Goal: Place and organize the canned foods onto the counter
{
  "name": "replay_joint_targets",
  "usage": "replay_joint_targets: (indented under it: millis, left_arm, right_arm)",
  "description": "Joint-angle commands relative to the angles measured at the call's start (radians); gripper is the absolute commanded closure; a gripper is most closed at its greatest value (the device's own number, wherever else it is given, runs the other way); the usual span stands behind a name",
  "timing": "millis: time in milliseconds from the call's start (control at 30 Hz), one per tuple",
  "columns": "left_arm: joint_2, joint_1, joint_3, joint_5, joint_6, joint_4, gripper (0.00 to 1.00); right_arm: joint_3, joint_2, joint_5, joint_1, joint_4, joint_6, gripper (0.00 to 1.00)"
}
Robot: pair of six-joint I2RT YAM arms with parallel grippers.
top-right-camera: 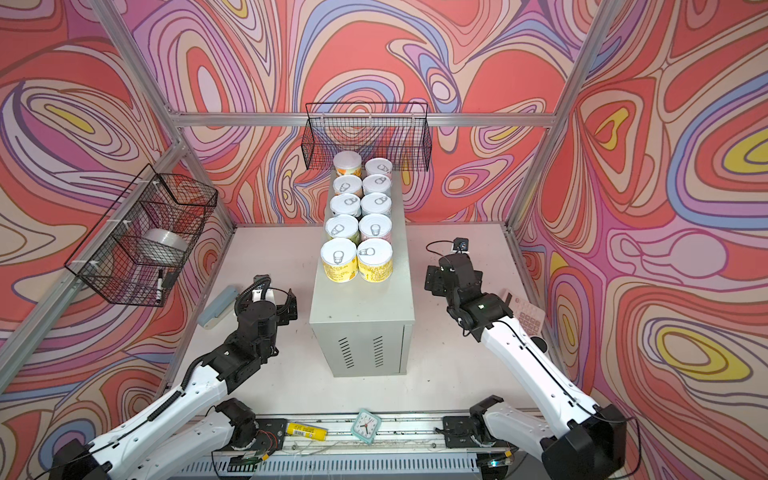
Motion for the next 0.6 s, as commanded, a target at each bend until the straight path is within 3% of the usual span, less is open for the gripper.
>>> replay_joint_targets:
  millis: [0,167,367,567]
  left_arm:
    - [0.051,0.056,-0.051,0.038,-0.013,0.166,0.00]
    - [0.089,0.116,-0.062,0.057,-0.023,0.152,0.00]
    - [0.107,0.168,-0.107,0.049,0.110,0.267,0.00]
    - [0.215,0.345,-0.190,0.235,0.042,0.463,0.00]
  right_arm:
    - [-0.098,-0.019,-0.025,-0.003,0.223,-0.035,0.02]
    - [-0.159,0.017,-0.036,-0.003,0.312,-0.071,0.02]
    - [-0.201,0.031,-0.005,-0.006,0.351,-0.097,0.02]
    - [-0.249,0.045,-0.011,-0.007,0.416,-0.088,0.02]
